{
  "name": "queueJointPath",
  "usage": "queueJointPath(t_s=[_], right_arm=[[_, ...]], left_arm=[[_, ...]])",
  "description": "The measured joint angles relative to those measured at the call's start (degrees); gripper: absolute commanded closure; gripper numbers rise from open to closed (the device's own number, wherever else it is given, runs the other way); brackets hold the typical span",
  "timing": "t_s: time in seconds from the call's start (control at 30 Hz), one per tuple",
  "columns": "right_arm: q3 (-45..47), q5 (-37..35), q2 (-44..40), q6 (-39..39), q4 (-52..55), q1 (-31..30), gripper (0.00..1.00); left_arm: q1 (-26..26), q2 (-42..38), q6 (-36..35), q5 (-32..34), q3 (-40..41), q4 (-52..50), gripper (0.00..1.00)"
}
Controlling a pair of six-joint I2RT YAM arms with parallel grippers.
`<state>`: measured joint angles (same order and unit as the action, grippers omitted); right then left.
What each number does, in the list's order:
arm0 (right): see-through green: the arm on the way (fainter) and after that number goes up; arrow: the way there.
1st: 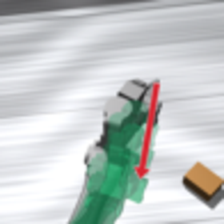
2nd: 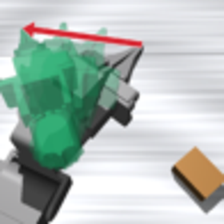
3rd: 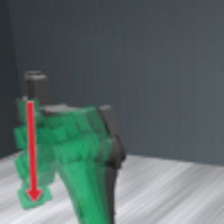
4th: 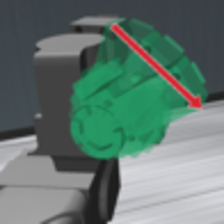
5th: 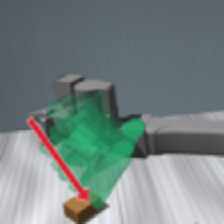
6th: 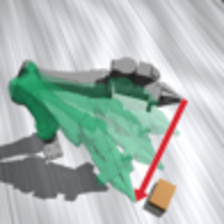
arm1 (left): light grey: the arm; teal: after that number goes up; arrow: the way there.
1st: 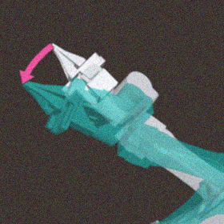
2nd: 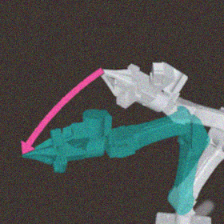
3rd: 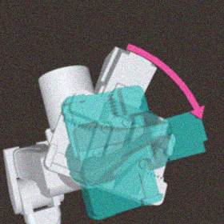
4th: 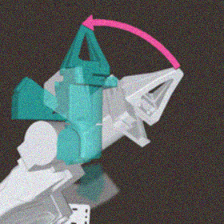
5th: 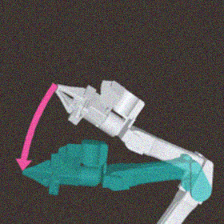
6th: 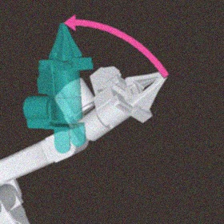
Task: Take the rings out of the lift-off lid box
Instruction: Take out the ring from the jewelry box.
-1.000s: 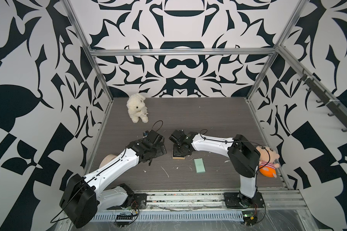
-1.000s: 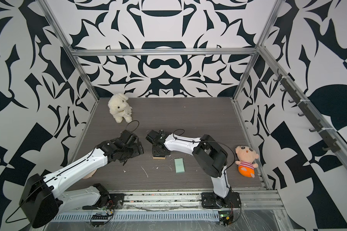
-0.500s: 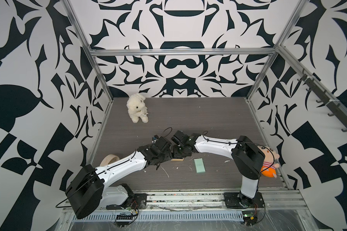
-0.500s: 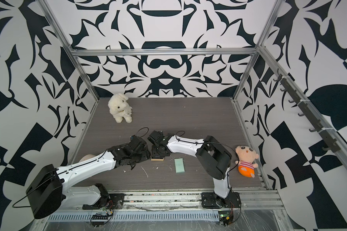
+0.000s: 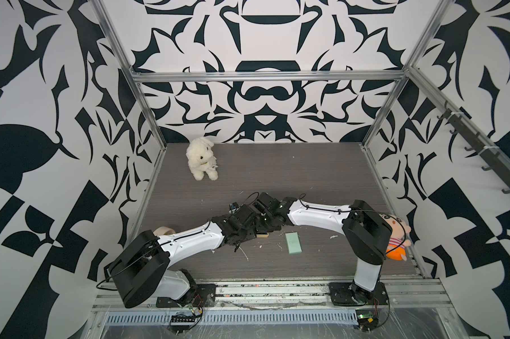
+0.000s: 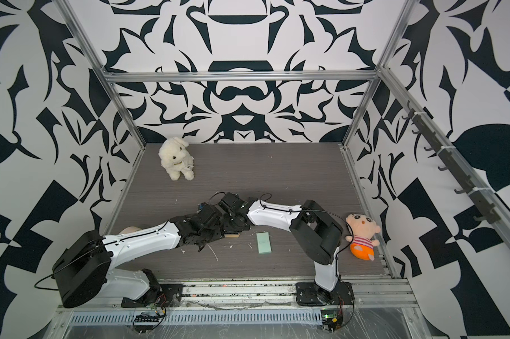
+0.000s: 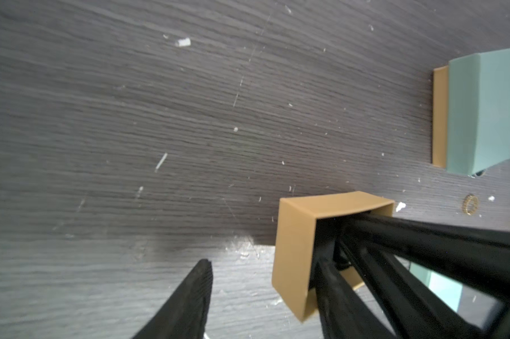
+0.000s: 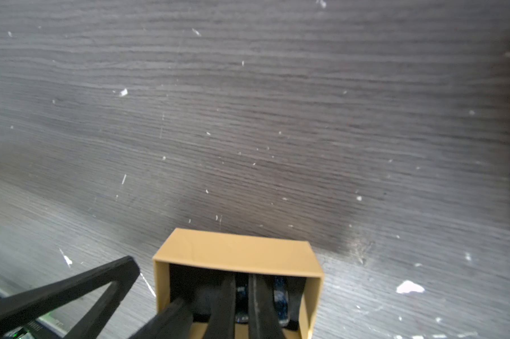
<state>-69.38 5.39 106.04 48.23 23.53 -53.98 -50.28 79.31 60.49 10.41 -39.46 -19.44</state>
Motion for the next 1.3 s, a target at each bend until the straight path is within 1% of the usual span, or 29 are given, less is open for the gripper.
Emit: queueJointPath(t_s=[0.1, 0.2, 0.33, 0.53, 0.63, 0.73, 0.9, 1.13, 1.3], right_arm=[[0.7, 0.8, 0.0, 0.0, -1.0, 0.0, 1.00], [1.4, 1.9, 0.0, 0.0, -2.2, 0.0, 1.00], [2.0, 2.7, 0.0, 0.0, -3.0, 0.0, 1.00], [2.9, 3.2, -0.1, 0.0, -4.3, 0.0, 1.00], [3.5, 3.3, -0.6, 0.0, -4.9, 0.0, 1.00], [3.9, 3.4, -1.7, 0.0, -5.0, 0.0, 1.00], [4.1, 3.5, -3.1, 0.0, -5.7, 0.0, 1.00], [4.2, 3.7, -3.5, 0.0, -6.3, 0.0, 1.00], [5.9, 3.4, -6.7, -0.2, -6.3, 0.2, 1.00]], left_arm=[[0.0, 0.7, 0.0, 0.1, 0.0, 0.2, 0.43], [0.0, 1.2, 0.0, 0.5, 0.0, 0.5, 0.51], [0.0, 2.4, 0.0, 0.7, 0.0, 0.9, 0.58], [0.0, 4.4, 0.0, 0.8, 0.0, 1.6, 0.62], [0.0, 4.7, 0.0, 0.8, 0.0, 1.9, 0.66], [0.0, 4.9, 0.0, 0.9, 0.0, 2.3, 0.72], [-0.1, 5.5, 0.0, 0.9, 0.0, 3.0, 0.75], [-0.1, 5.8, 0.0, 1.0, -0.1, 3.5, 0.75], [-0.2, 5.8, 0.2, 1.1, -0.1, 3.6, 0.76]])
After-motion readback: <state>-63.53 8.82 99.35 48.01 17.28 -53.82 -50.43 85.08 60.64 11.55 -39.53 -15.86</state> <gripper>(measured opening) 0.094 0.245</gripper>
